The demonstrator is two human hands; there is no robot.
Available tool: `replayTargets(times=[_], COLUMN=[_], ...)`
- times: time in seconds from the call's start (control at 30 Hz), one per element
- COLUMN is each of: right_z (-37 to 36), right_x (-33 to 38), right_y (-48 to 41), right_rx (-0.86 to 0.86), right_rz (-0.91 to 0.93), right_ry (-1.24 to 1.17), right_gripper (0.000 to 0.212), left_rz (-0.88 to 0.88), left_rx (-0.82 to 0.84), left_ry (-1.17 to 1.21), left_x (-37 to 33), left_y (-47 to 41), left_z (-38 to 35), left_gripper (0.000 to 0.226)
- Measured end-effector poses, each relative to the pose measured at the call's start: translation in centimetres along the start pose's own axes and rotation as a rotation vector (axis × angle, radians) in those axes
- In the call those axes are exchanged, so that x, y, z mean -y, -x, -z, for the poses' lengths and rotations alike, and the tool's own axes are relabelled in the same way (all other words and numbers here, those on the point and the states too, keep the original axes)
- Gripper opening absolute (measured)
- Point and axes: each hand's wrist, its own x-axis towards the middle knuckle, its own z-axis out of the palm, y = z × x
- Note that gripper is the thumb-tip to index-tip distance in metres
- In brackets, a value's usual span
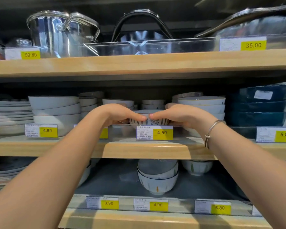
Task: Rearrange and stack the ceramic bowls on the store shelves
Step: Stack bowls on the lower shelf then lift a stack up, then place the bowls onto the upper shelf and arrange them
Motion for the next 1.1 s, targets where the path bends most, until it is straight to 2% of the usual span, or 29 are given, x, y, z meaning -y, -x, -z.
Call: replayTargets(times=[0.07,0.17,0.23,0.3,0.33,0.37,0.4,0.43,0.5,0.53,0.6,0.67,0.73,0.8,0.87,0.93,1.03,1.1], right_z=[0.2,0.2,-0.5,-2.3,-3.3,-4.4,-5.5,-6.4,-8.0,-8.6,-9.5,-10.2,-10.6,-10.8,-11.0,-11.3,-12.1,-12.5], right_x=[0.1,-0.3,-0.7,-0.9,-1.1,-1.2,-1.6,-2.2,-3.8,-4.8,-7.3,-9.6,-11.4,-12.4,-12.9,-13.0,-12.8,-12.5], right_y=[0.3,1.5,3.5,6.5,8.0,9.4,10.6,11.4,11.9,11.7,10.7,9.1,7.7,6.4,4.9,3.5,2.2,1.9], right_rx=[0.006,-0.103,-0.273,-0.424,-0.459,-0.454,-0.411,-0.349,-0.194,-0.118,-0.008,0.018,-0.021,-0.058,-0.045,-0.014,0.067,0.100], right_rz=[0.003,0.095,0.262,0.465,0.550,0.607,0.634,0.634,0.539,0.468,0.313,0.185,0.065,-0.079,-0.231,-0.351,-0.498,-0.515], right_ry=[0.047,0.175,0.208,0.175,0.155,0.145,0.143,0.136,0.137,0.167,0.247,0.256,0.171,-0.118,-0.530,-0.779,-0.948,-0.999], right_gripper=[0.090,0.081,0.063,0.033,0.019,0.012,0.014,0.016,0.021,0.021,0.021,0.022,0.022,0.021,0.047,0.059,0.048,0.035], left_rz=[0.004,-0.076,-0.237,-0.435,-0.508,-0.546,-0.555,-0.529,-0.427,-0.389,-0.316,-0.244,-0.213,-0.112,0.058,0.153,0.295,0.358], left_rx=[-0.049,-0.266,-0.440,-0.581,-0.570,-0.465,-0.309,-0.132,0.159,0.221,0.224,0.190,0.123,0.024,-0.020,-0.002,0.034,0.058], left_ry=[-0.017,-0.096,-0.089,-0.065,-0.028,0.022,0.061,0.072,-0.033,-0.114,-0.254,-0.238,-0.021,0.288,0.572,0.738,0.906,0.932], left_x=[0.0,0.1,0.4,1.0,1.3,1.9,2.3,3.0,4.5,5.3,7.2,8.9,9.8,9.8,9.4,9.1,9.0,8.9], left_y=[0.3,1.6,3.3,5.7,6.7,7.5,8.3,8.7,8.7,8.1,6.4,4.7,3.1,2.2,1.3,0.2,-0.9,-1.4], left_z=[-0.2,-0.9,-1.7,-3.4,-4.3,-5.1,-5.9,-6.7,-8.2,-9.0,-10.6,-11.8,-12.7,-13.4,-14.0,-14.7,-15.7,-16.2], left_gripper=[0.095,0.096,0.076,0.041,0.023,0.007,0.008,0.019,0.028,0.028,0.018,0.030,0.038,0.028,0.011,0.011,0.005,0.009])
